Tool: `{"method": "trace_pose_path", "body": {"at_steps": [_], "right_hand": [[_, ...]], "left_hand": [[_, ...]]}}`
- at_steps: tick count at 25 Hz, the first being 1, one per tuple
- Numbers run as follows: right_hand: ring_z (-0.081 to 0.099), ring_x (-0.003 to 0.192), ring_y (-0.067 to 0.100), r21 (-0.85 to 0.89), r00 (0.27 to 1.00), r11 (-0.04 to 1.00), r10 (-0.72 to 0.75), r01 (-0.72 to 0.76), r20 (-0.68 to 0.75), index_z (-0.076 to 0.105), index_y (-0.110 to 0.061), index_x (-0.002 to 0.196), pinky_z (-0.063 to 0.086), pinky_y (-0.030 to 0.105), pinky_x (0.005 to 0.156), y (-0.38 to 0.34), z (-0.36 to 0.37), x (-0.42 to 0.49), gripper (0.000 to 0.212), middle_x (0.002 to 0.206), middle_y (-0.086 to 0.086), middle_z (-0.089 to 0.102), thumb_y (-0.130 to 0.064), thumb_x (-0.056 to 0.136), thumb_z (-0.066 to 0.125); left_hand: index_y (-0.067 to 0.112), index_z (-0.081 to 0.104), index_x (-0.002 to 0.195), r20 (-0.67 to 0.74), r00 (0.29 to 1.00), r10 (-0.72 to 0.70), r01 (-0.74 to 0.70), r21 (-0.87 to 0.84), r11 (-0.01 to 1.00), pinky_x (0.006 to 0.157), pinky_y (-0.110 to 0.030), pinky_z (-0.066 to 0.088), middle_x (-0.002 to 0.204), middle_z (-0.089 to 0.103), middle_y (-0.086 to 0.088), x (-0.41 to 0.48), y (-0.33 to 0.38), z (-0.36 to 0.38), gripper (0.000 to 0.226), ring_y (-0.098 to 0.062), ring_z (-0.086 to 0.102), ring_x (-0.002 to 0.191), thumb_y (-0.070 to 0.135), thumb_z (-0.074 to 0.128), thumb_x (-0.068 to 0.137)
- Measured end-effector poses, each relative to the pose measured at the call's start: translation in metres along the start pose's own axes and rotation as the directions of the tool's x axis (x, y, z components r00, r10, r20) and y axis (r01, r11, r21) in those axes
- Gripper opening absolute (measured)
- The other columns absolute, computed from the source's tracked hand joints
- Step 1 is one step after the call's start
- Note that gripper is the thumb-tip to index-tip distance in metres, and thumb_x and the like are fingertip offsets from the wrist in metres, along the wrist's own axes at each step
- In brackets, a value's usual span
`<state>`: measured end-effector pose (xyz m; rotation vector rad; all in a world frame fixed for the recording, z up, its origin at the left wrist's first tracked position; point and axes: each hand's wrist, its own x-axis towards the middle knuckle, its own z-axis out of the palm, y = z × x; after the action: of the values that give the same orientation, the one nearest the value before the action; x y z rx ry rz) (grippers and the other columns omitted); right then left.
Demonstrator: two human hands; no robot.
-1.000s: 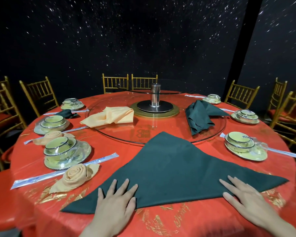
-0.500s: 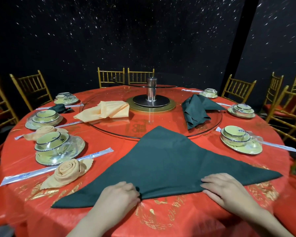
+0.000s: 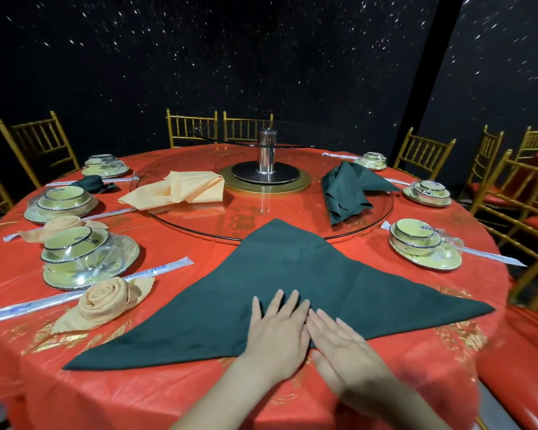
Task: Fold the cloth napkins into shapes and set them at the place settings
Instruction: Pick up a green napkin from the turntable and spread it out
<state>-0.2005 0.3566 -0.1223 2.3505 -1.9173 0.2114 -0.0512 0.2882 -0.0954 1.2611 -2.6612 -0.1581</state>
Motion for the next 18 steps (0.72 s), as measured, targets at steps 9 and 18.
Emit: {"method": "trace_pose_path", "body": {"at_steps": [9,18], "right_hand": [[-0.016,0.136,-0.003,0.034,0.958,0.968,0.243,-0.25,0.152,0.001,-0.025,0.151,-0.01,0.018,0.11,0.072,-0.025,-0.03,0.094,0.155,-0.013,-0.01,-0.061,0.065,-0.015],[0.006,0.145,0.007,-0.004,0.902,0.902,0.431,-0.431,0.027,0.018,-0.024,0.15,0.002,0.028,0.116,0.092,-0.035,-0.013,0.06,0.158,-0.004,0.014,-0.047,0.094,0.01]], "left_hand": [[0.037,0.005,0.149,0.168,0.983,-0.075,0.069,0.043,0.997,0.112,-0.059,-0.007,0.158,-0.004,0.011,0.003,0.002,0.01,0.057,-0.016,-0.011,0.145,0.055,0.017,0.096],[0.012,0.025,0.147,0.071,0.983,0.171,-0.163,-0.107,0.981,0.117,-0.041,0.004,0.158,0.013,-0.004,0.069,0.084,0.004,0.053,-0.017,0.005,0.146,0.031,0.032,0.097]]}}
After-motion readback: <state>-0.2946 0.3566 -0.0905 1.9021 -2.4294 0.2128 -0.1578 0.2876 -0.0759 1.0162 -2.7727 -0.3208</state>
